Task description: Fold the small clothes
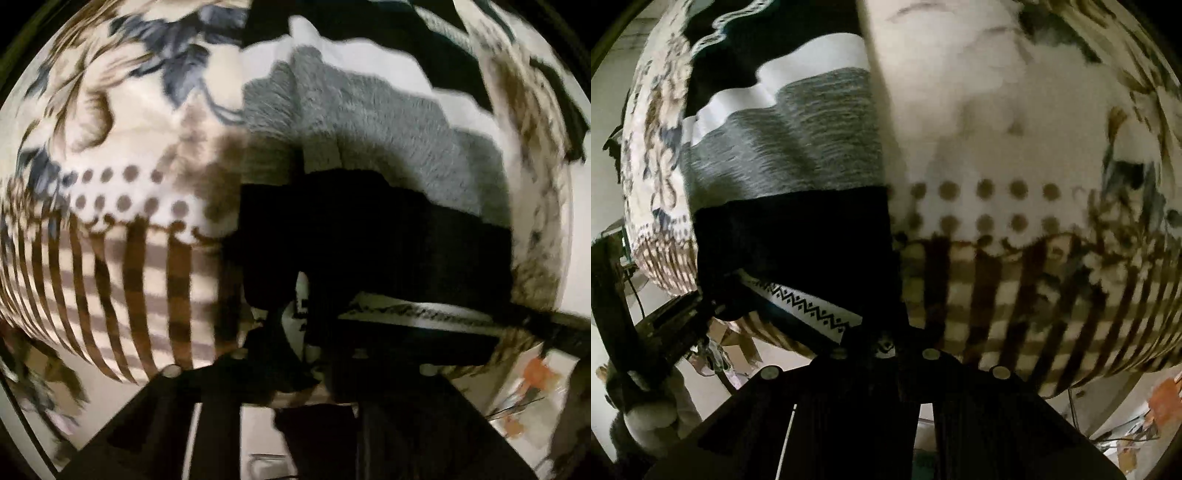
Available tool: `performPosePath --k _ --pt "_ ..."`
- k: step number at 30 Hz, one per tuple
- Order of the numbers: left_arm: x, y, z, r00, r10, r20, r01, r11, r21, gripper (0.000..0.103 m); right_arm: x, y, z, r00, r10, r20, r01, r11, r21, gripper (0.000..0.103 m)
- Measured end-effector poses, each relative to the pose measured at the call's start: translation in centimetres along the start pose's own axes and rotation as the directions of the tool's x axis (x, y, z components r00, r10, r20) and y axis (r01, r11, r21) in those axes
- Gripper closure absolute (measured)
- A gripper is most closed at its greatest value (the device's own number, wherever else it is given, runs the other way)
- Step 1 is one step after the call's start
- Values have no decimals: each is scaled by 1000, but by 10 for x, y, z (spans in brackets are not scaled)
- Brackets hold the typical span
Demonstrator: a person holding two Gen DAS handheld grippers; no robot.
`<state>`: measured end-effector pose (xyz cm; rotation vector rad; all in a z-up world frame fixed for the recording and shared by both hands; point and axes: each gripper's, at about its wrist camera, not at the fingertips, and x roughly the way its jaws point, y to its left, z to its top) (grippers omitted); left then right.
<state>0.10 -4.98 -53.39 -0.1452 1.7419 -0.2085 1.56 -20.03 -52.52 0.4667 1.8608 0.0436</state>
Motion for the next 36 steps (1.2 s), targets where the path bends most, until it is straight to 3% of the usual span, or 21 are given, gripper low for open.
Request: performPosePath --k 5,8,14,19,22,27,29,32,34,36 --pt "-30 20 -24 993 -102 52 108 985 -134 92 -33 13 -6 1000 23 16 -22 998 -52 95" --pt "-30 33 -37 991 -121 63 131 973 -190 93 -34 32 -8 1000 -1 11 2 995 -100 95" --pt "14 51 -26 995 -98 -7 94 973 -209 92 12 37 -1 990 -137 -36 131 983 -126 95" --pt "32 25 -23 995 -96 14 97 975 -201 92 -8 28 11 993 -65 -103 57 995 -84 89" --pt "29 36 -28 995 -99 25 102 974 -202 92 -42 24 32 996 -68 -62 63 995 -76 87" --pt "22 43 -33 993 -109 35 114 969 -220 92 -118 66 125 995 -18 94 26 996 -81 86" --pt "25 41 -35 993 -111 39 117 967 -226 92 -148 106 179 986 22 162 -3 993 -117 84" --pt "21 43 -38 993 -110 45 118 966 -229 92 -175 177 268 969 55 241 -13 985 -173 71" --pt "19 44 -38 993 -108 48 116 965 -234 92 -180 226 332 962 34 270 21 980 -196 67" --pt "19 44 -35 993 -106 48 114 964 -239 92 -171 263 376 970 19 243 29 981 -194 67"
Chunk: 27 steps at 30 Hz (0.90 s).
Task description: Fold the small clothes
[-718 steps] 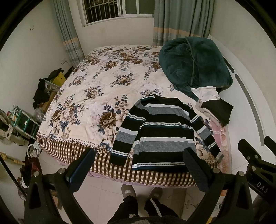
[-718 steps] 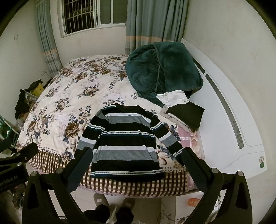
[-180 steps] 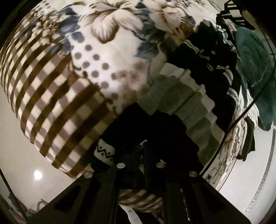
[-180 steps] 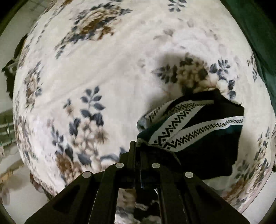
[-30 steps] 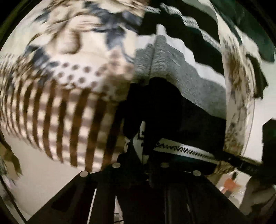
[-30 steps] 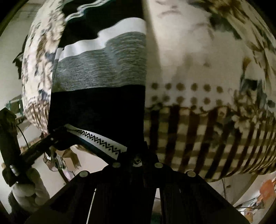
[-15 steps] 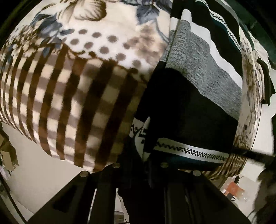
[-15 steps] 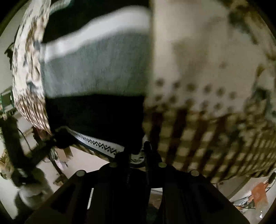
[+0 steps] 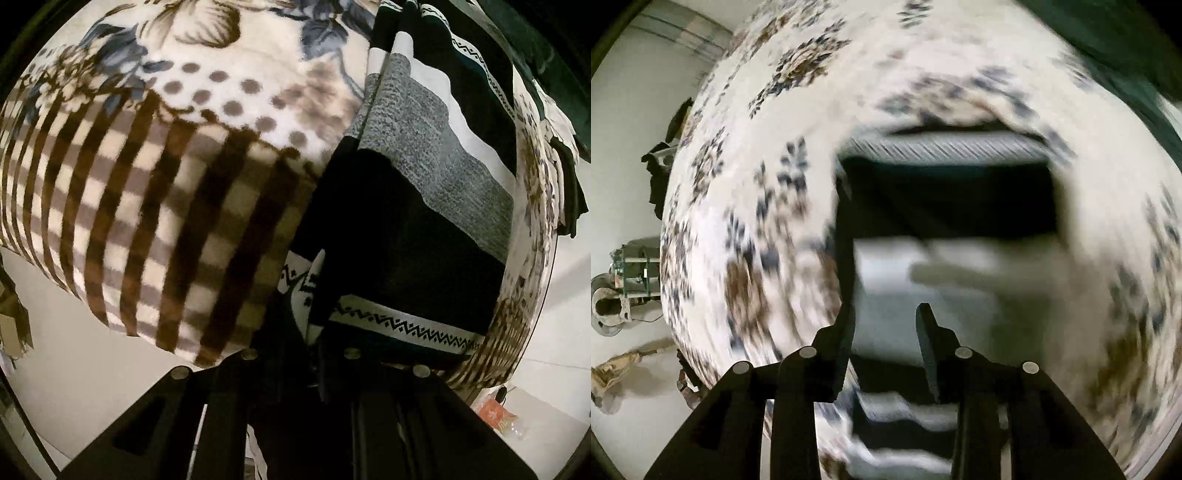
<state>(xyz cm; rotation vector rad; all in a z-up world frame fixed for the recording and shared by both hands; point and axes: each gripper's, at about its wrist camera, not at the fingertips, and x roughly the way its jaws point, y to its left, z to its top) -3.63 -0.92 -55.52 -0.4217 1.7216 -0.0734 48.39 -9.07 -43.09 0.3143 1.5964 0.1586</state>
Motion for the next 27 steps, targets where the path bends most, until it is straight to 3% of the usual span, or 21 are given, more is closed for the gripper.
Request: performPosePath --k 3,7,8,9,10,15,18,21,25,27 --pt "1 0 0 1000 4 -1 -4 1000 -11 92 41 27 66 996 -62 -69 63 998 21 67" --pt "5 1 1 1000 13 -3 -13 1000 -16 92 92 46 97 978 -183 -102 184 983 1 67" --pt "6 1 2 1000 15 -4 -15 1000 -13 92 100 45 99 974 -200 -104 201 980 -3 71" --pt "7 1 2 1000 14 -5 -14 1000 -13 92 105 44 97 973 -211 -90 211 977 -4 94" --pt "7 2 2 1000 12 -6 -12 1000 -13 92 107 43 97 968 -241 -72 242 970 -6 94" --pt "4 4 1 1000 -11 -16 11 1000 -21 92 86 38 116 973 -228 41 225 972 72 96" --pt "4 4 2 1000 -13 -19 13 1000 -28 92 85 34 133 980 -197 28 193 974 116 96" --pt "6 4 4 999 -11 -35 10 1000 -28 92 106 40 136 978 -209 -19 210 975 78 96" --pt "5 9 8 998 -22 -58 19 999 -50 88 117 39 140 985 -135 -103 142 988 59 83" --pt "5 15 13 996 -39 -82 31 994 -101 82 103 39 134 993 -60 -106 63 998 21 56"
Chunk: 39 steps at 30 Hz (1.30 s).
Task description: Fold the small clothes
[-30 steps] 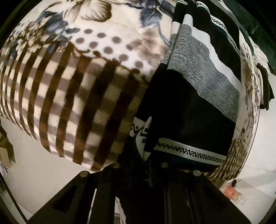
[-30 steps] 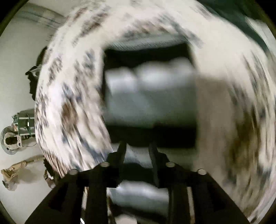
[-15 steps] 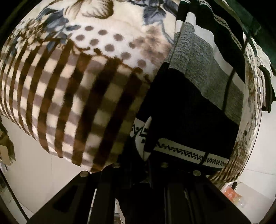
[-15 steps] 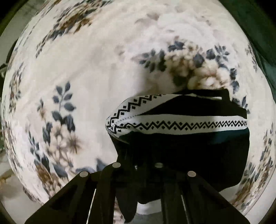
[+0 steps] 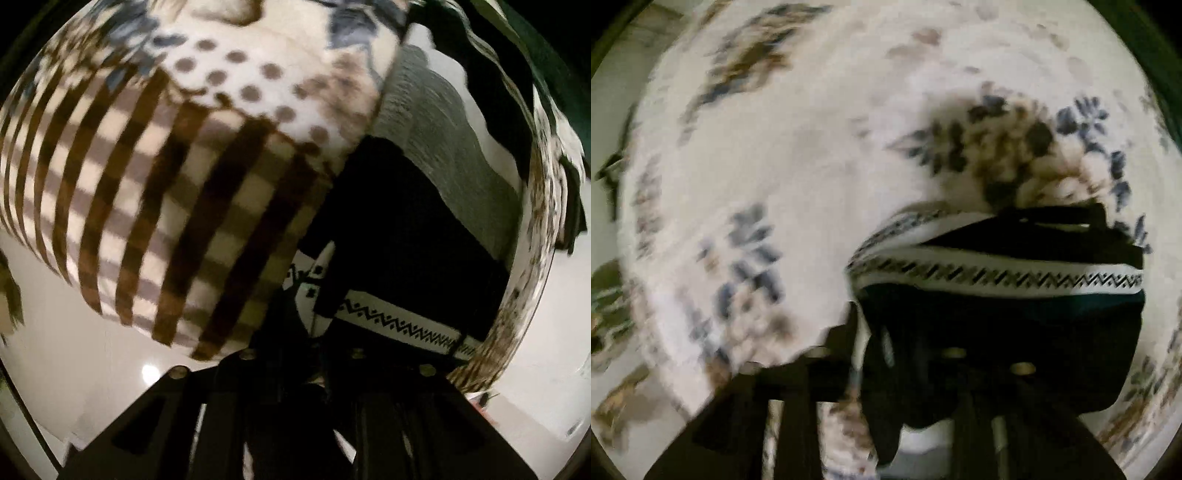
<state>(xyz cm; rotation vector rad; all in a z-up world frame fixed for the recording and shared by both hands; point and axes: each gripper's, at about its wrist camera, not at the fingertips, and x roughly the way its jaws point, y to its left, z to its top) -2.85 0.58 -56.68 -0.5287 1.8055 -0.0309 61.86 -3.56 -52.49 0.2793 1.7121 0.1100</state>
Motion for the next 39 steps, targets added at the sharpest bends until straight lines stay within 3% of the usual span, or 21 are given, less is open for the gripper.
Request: performPosePath --k 3,6,8,9,13,15,17,19,22,27,30,36,39 --pt "-5 6 5 1000 -11 4 11 999 -30 81 -31 -6 -35 998 54 11 -53 992 -112 39" --pt "-18 6 12 999 19 28 -18 999 -38 67 -54 -24 -93 999 9 50 2 977 -215 27" --pt "-29 5 17 998 37 52 -35 999 -38 26 -62 -46 -140 998 -18 52 30 966 -255 27" --pt "-37 4 20 996 49 72 -47 998 -38 22 -64 -60 -164 999 -18 47 29 967 -254 27" --pt "-61 0 32 992 57 116 -52 998 -40 21 -49 -120 -269 999 -19 -30 13 982 -191 27" --pt "-68 -3 39 990 56 128 -51 998 -37 21 -27 -148 -328 994 -20 -106 5 990 -142 27" --pt "-68 -6 47 990 63 123 -59 998 -30 21 1 -171 -378 981 31 -194 -43 997 -58 27" --pt "-61 -14 52 991 71 112 -69 997 -20 21 31 -184 -415 964 54 -261 -57 998 -4 27" --pt "-46 -25 53 987 132 97 -135 991 23 21 64 -196 -465 957 36 -287 -29 999 29 27" --pt "-13 -27 53 973 231 30 -232 970 69 21 93 -207 -516 953 68 -294 -46 996 83 32" --pt "-3 -18 54 973 229 -6 -228 972 58 19 105 -212 -531 956 51 -289 -27 996 87 32" --pt "-11 -12 67 972 234 -15 -233 971 60 18 104 -218 -531 944 54 -325 -16 993 119 32" --pt "-27 -22 73 976 217 12 -218 974 70 19 89 -222 -527 950 84 -299 -42 989 145 32"
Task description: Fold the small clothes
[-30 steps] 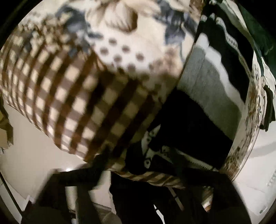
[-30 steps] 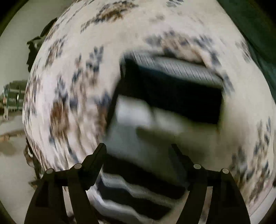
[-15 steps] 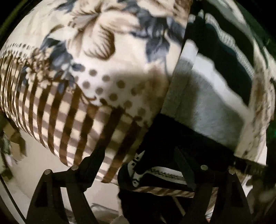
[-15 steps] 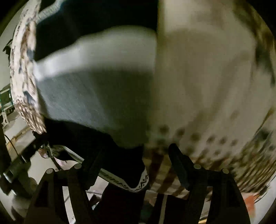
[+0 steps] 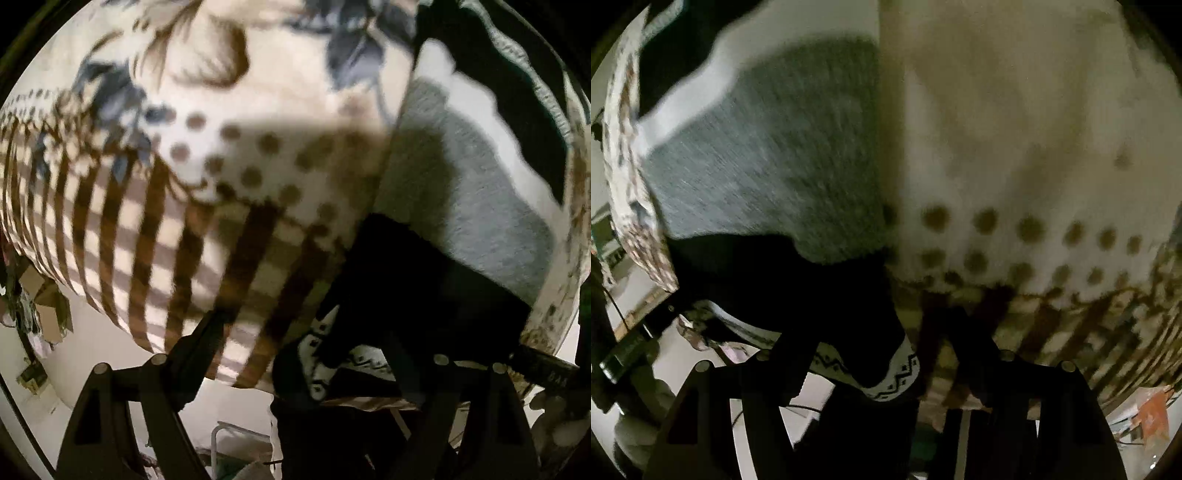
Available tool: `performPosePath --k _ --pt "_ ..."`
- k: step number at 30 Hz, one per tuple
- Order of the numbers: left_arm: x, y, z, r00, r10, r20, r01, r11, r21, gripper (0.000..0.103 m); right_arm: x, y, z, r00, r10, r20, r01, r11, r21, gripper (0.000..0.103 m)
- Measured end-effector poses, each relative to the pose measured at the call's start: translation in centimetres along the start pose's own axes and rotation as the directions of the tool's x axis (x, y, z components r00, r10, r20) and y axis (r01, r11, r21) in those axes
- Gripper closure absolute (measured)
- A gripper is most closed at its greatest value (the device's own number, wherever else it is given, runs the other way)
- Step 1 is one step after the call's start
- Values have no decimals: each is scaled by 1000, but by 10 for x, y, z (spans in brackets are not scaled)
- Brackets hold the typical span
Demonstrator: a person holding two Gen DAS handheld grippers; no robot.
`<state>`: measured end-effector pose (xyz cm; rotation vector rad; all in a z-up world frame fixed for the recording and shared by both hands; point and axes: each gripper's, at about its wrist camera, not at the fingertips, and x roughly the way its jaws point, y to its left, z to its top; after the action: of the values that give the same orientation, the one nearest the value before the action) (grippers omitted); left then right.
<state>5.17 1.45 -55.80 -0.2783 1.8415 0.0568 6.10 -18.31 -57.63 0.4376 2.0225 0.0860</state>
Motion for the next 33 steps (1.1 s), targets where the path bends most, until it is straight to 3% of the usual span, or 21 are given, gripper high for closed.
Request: performPosePath --k 4,8,10,13,15,25,30,33 --pt "-29 -7 12 998 -36 56 36 999 5 19 -33 -5 4 997 37 71 -37 999 -6 32" --pt "-39 -18 34 996 -29 83 27 999 22 19 -40 -8 10 996 57 71 -56 998 -12 32" --pt "-26 -18 42 998 -22 54 20 1000 24 19 -38 -7 21 998 36 56 -35 999 -20 32" --pt "12 -7 37 998 -27 -58 28 999 18 18 -9 -8 18 999 -48 14 48 999 -24 32" --pt "19 6 30 994 -79 -80 79 997 0 18 -2 -8 13 999 -47 15 47 999 -11 32" --pt "-23 41 36 974 -227 -3 227 971 -76 18 -51 -49 -13 995 81 52 -84 995 54 32" --pt "11 21 35 961 -260 -92 261 965 4 18 -35 -46 -16 989 150 4 -150 988 40 32" --pt "24 1 38 974 -202 -104 212 973 90 18 0 -32 -10 981 190 -40 -188 980 61 32"
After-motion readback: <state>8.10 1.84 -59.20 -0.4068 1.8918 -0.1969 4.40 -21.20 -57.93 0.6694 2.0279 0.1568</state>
